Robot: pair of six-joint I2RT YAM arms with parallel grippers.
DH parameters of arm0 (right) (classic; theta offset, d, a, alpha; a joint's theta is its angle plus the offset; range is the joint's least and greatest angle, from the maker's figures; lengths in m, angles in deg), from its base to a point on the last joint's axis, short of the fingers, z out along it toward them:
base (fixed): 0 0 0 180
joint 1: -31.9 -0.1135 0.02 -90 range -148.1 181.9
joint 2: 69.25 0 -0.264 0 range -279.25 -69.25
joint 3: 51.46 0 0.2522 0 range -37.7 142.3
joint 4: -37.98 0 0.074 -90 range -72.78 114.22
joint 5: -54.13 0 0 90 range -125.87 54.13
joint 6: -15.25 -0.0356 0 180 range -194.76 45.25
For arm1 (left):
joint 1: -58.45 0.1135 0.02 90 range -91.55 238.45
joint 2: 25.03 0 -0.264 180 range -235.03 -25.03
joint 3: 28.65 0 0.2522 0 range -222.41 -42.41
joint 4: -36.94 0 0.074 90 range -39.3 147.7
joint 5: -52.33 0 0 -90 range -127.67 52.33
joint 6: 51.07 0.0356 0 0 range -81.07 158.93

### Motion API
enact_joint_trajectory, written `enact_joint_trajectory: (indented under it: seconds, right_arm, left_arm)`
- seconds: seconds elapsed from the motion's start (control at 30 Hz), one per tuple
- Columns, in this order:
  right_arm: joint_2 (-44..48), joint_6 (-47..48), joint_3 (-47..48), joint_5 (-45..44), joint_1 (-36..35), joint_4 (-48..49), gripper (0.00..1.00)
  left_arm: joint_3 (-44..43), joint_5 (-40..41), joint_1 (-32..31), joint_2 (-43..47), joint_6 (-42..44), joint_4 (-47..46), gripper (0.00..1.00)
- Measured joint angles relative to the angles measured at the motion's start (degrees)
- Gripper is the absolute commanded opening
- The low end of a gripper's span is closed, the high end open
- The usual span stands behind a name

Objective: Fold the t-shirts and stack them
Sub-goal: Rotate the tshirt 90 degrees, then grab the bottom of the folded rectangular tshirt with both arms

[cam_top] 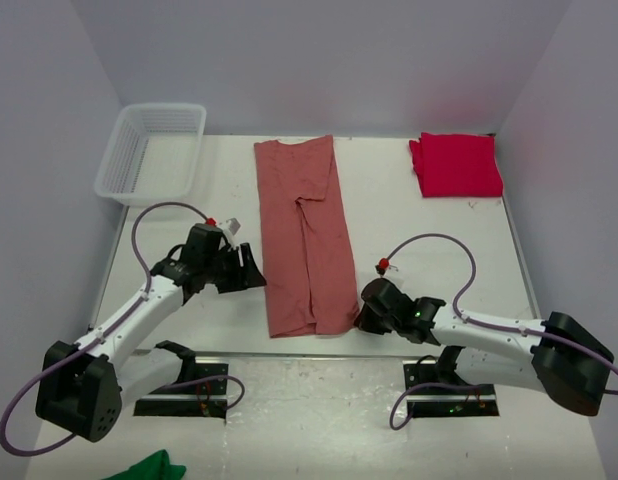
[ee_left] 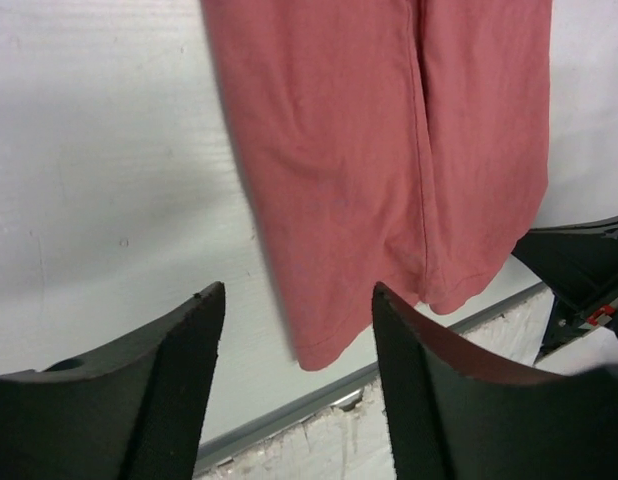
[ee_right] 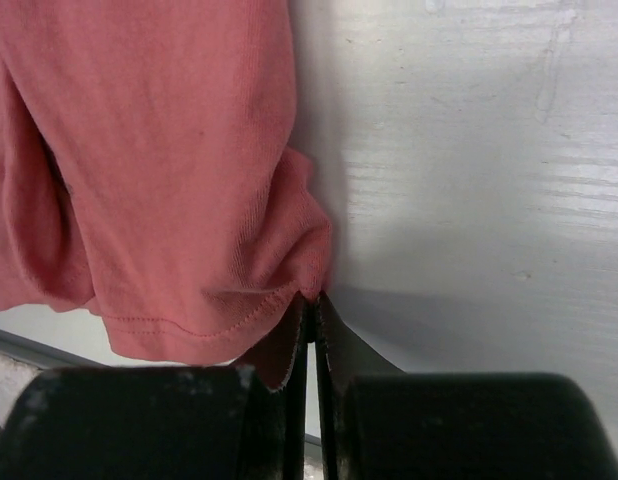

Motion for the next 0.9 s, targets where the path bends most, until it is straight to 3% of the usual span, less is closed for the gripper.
enact_joint_trajectory:
  seconds: [0.33, 0.6, 0.9]
  right_arm:
    - [-0.94, 0.00, 0.20, 0.15, -0.46, 1.46, 0.00]
    - [-0.85, 0.00, 0.20, 0.13, -0.68, 1.36, 0.00]
    - [-0.22, 0.00, 0.20, 0.13, -0.70, 0.50, 0.00]
  left_arm:
    - [3.41, -0.55, -0.94, 0.66, -2.19, 3.04, 0.63]
    - [8.85, -4.74, -4.57, -1.09, -6.56, 2.05, 0.56]
    - [10.54, -6.36, -9.75, -2.62, -12.09, -3.08, 0.41]
